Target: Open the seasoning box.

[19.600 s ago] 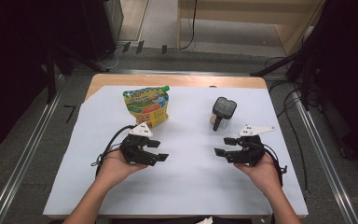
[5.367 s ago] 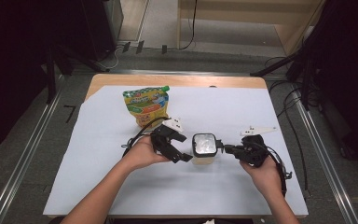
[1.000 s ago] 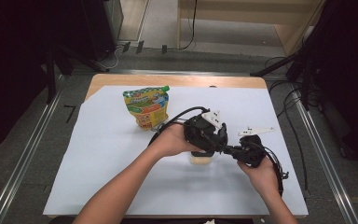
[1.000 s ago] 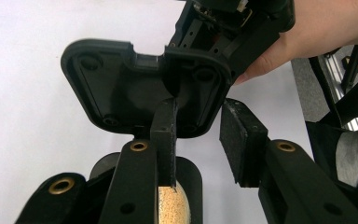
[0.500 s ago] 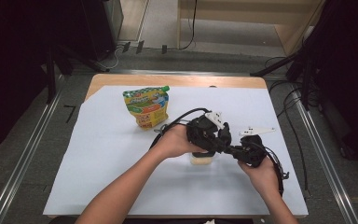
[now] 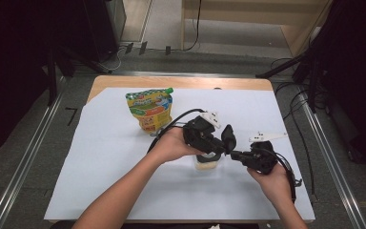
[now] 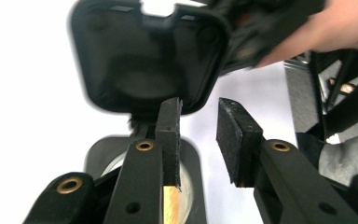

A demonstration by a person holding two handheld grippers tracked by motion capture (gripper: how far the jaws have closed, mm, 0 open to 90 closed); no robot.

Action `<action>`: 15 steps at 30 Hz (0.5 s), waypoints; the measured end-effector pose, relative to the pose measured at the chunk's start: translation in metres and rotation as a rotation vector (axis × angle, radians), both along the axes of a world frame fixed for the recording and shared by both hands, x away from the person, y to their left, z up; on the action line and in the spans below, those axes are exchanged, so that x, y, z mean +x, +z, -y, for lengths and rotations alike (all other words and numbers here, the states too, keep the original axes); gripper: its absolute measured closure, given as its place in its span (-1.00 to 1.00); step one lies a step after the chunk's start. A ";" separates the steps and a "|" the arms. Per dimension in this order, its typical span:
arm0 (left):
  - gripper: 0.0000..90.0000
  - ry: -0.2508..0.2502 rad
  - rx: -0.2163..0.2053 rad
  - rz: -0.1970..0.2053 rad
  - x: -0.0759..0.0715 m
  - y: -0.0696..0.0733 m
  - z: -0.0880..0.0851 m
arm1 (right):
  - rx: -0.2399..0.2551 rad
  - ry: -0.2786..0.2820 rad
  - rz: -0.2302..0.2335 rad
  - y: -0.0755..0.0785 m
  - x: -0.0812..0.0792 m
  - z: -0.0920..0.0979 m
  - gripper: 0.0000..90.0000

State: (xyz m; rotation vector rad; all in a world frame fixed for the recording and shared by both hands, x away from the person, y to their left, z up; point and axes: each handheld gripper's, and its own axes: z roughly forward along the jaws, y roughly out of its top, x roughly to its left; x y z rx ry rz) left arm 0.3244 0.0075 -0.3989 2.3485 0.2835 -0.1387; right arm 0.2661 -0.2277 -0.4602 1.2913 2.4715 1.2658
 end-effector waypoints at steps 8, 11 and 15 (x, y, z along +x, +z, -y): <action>0.47 0.082 -0.014 -0.023 -0.001 0.005 -0.041 | -0.006 0.071 0.017 0.013 -0.028 -0.009 0.85; 0.42 0.121 -0.019 -0.036 -0.001 0.005 -0.054 | -0.006 0.096 0.018 0.014 -0.036 -0.018 0.78; 0.26 0.166 -0.019 -0.060 -0.004 0.004 -0.072 | 0.017 0.129 0.026 0.019 -0.040 -0.031 0.69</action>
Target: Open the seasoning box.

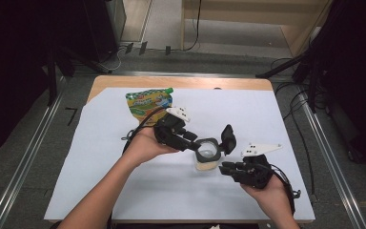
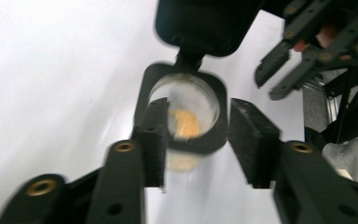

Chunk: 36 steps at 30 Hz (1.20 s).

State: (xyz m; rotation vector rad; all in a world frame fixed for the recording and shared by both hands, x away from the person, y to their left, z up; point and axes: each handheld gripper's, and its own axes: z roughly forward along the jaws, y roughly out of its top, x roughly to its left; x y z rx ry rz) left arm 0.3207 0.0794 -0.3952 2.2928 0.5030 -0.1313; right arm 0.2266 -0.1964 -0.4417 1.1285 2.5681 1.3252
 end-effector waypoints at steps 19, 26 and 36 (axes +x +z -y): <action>0.03 0.167 -0.012 0.025 -0.011 0.001 -0.082 | -0.013 0.143 0.042 -0.011 0.002 -0.043 0.30; 0.02 0.233 -0.007 0.027 -0.012 0.002 -0.108 | -0.014 0.170 0.036 -0.012 0.005 -0.055 0.28; 0.00 0.326 -0.013 0.025 -0.006 -0.001 -0.144 | -0.022 0.180 0.017 -0.015 0.009 -0.058 0.27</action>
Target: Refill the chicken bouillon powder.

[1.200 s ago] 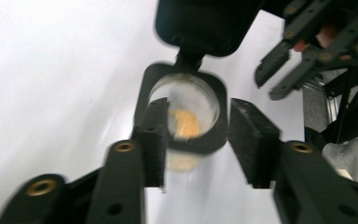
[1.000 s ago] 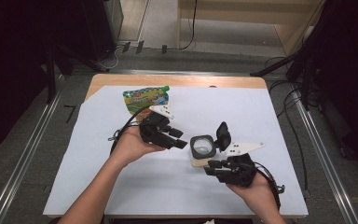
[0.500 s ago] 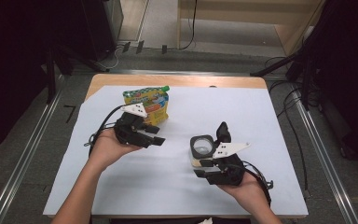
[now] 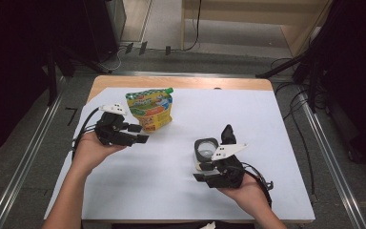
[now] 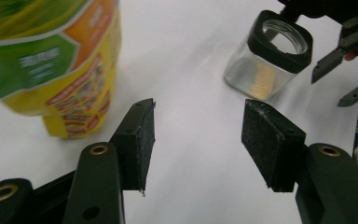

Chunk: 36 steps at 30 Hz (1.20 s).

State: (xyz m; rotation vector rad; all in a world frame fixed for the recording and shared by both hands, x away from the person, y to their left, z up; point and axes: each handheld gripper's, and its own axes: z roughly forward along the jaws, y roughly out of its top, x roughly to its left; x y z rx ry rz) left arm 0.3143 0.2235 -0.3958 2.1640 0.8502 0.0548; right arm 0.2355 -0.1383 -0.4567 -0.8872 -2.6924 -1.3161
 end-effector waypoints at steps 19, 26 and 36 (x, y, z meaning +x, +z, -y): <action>-0.09 0.129 0.020 0.063 0.032 -0.005 -0.036 | -0.019 0.003 -0.003 -0.003 0.000 0.000 0.28; -0.11 0.124 0.009 0.075 0.053 -0.007 -0.026 | -0.019 -0.021 -0.009 -0.004 -0.005 0.005 0.28; -0.08 0.049 0.000 0.093 0.075 -0.022 -0.015 | -0.009 -0.025 0.019 0.009 -0.013 0.001 0.27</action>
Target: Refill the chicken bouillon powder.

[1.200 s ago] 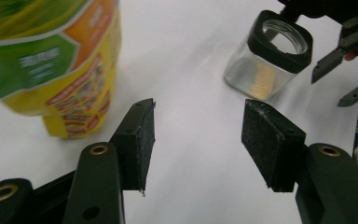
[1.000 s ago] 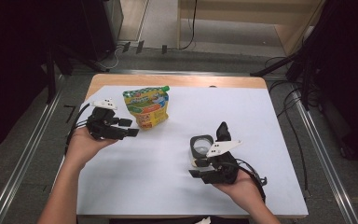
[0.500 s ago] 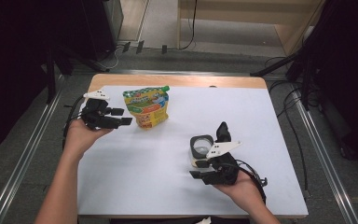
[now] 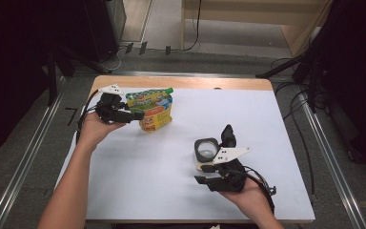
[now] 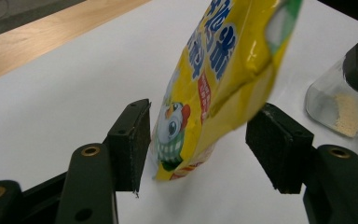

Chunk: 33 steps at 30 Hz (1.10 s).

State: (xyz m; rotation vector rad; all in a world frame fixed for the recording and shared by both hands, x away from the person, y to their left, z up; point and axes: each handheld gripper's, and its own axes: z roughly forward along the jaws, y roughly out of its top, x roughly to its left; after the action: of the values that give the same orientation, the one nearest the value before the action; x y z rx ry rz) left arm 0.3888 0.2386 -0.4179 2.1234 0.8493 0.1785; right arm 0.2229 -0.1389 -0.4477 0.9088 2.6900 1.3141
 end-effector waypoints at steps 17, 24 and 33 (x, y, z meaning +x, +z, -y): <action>-0.14 -0.006 -0.054 0.036 -0.004 -0.014 0.000 | 0.007 0.053 0.038 0.003 0.003 -0.035 0.26; -0.12 -0.026 -0.103 0.051 -0.003 -0.028 0.007 | 0.008 0.039 0.026 -0.003 0.004 -0.032 0.27; -0.17 -0.006 -0.171 0.145 0.002 -0.052 0.013 | 0.013 0.038 0.027 -0.007 0.004 -0.031 0.27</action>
State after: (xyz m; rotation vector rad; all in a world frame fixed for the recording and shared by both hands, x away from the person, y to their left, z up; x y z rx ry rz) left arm 0.3909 0.2255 -0.4697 1.9282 0.7455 0.2449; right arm 0.2265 -0.1076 -0.4543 0.8385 2.6945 1.3422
